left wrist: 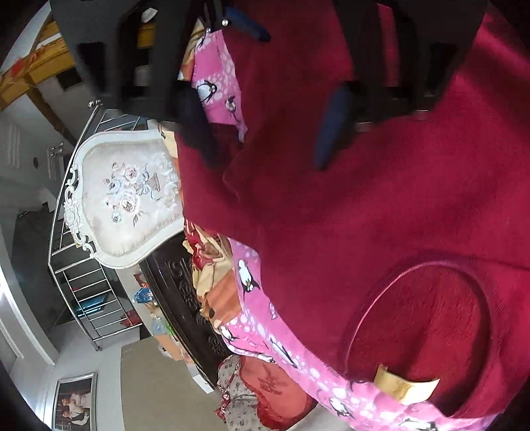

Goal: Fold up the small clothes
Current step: 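Carry the sleeve across the body and lay it down with the left tool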

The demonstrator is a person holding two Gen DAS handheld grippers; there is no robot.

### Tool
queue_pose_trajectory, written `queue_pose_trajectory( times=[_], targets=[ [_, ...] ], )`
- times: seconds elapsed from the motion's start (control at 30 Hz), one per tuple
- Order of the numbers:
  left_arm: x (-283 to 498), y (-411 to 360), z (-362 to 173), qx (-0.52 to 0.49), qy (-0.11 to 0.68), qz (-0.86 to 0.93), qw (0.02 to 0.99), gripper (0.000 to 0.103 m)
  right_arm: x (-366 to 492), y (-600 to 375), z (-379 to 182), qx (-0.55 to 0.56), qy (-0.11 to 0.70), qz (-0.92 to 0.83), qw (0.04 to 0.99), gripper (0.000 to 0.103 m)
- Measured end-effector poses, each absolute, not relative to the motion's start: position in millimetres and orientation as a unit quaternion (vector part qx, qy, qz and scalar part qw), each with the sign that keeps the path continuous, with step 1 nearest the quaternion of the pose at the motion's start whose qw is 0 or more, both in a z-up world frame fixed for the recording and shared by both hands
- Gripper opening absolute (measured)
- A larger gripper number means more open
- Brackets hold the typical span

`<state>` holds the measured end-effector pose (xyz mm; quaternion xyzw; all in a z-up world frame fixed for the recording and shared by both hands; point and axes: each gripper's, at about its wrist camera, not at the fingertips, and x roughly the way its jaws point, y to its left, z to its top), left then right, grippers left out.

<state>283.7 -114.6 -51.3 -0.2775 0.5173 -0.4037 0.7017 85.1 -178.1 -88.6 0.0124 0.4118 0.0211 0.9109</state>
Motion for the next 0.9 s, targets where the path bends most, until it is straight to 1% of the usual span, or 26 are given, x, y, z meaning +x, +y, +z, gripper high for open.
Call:
queue_pose_trajectory(
  times=[0.13, 0.23, 0.3, 0.33, 0.43, 0.53, 0.57, 0.6, 0.63, 0.7, 0.77, 0.87, 0.9],
  targets=[
    [271, -90, -47, -0.273, 0.521, -0.411, 0.696, 0.066, 86, -179, -89, 0.013, 0.412, 0.021, 0.911, 0.103],
    [259, -43, -34, -0.248, 0.495, -0.381, 0.74, 0.066, 85, -180, -88, 0.017, 0.413, 0.023, 0.91, 0.103],
    [250, 4, -25, -0.228, 0.468, -0.331, 0.787, 0.066, 84, -183, -85, 0.027, 0.411, 0.028, 0.911, 0.102],
    [245, 32, -20, -0.215, 0.451, -0.294, 0.815, 0.066, 82, -187, -78, 0.042, 0.41, 0.036, 0.911, 0.102],
    [235, 79, -16, -0.183, 0.418, -0.224, 0.861, 0.066, 82, -202, -51, 0.081, 0.388, 0.059, 0.916, 0.101],
    [241, 98, -41, -0.185, 0.442, -0.201, 0.854, 0.066, 95, -209, -25, 0.084, 0.359, 0.079, 0.926, 0.1],
    [243, 98, -52, -0.185, 0.451, -0.2, 0.85, 0.066, 105, -210, -18, 0.086, 0.354, 0.097, 0.926, 0.093],
    [242, 97, -62, -0.177, 0.455, -0.193, 0.851, 0.066, 116, -209, -13, 0.081, 0.35, 0.11, 0.927, 0.083],
    [240, 96, -66, -0.175, 0.451, -0.19, 0.855, 0.066, 129, -207, -10, 0.071, 0.349, 0.12, 0.927, 0.078],
    [236, 97, -68, -0.18, 0.438, -0.182, 0.862, 0.066, 148, -200, -10, 0.067, 0.353, 0.142, 0.922, 0.061],
    [235, 98, -68, -0.185, 0.435, -0.173, 0.864, 0.066, 173, -191, -18, 0.06, 0.364, 0.167, 0.914, 0.056],
    [228, 96, -69, -0.174, 0.429, -0.165, 0.871, 0.066, 205, -186, -47, 0.046, 0.398, 0.164, 0.901, 0.048],
    [226, 94, -69, -0.163, 0.425, -0.161, 0.876, 0.066, 213, -189, -57, 0.041, 0.414, 0.151, 0.897, 0.042]
  ],
)
